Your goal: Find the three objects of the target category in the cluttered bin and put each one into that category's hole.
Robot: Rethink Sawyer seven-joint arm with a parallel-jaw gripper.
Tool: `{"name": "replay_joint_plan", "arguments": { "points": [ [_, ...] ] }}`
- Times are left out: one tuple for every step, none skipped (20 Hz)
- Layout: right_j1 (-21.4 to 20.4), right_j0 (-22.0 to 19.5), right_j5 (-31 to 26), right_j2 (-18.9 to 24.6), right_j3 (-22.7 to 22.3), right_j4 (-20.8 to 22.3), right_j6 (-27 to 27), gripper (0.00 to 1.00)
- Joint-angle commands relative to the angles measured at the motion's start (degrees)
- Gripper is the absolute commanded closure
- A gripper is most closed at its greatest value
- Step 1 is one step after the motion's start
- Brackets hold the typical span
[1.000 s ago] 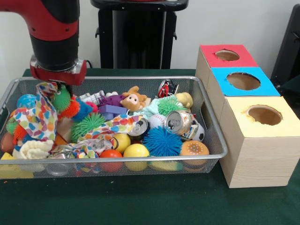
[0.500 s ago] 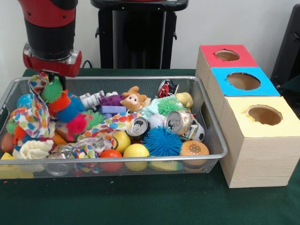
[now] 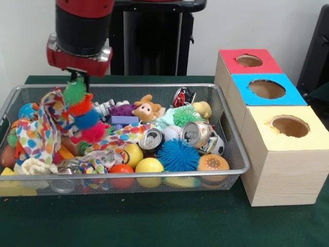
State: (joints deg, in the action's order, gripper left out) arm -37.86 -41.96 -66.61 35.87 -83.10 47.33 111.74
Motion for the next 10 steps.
{"name": "replay_joint_plan", "arguments": {
  "points": [
    [-2.8,4.0,-4.1,-4.5,1.3,-2.2,2.8,1.0],
    [-3.5,4.1,-3.6,-5.1,0.4,-2.2,2.9,1.0],
    [-3.7,4.4,-3.5,-5.5,0.2,-2.3,2.7,1.0],
    [-3.8,4.8,-3.4,-5.8,0.1,-2.7,2.8,1.0],
    [-4.0,5.1,-3.3,-6.2,0.1,-3.1,2.8,1.0],
    [-4.4,5.1,-3.0,-6.4,-0.5,-3.6,3.0,1.0],
    [-4.6,5.2,-2.7,-6.8,-0.8,-4.0,2.8,1.0],
    [-4.8,5.2,-1.9,-7.0,-1.5,-4.4,3.0,1.0],
    [-5.0,5.3,-1.0,-7.4,-2.1,-4.6,3.4,1.0],
    [-5.1,5.2,-0.2,-7.8,-2.7,-4.7,3.7,1.0]
  ]
}}
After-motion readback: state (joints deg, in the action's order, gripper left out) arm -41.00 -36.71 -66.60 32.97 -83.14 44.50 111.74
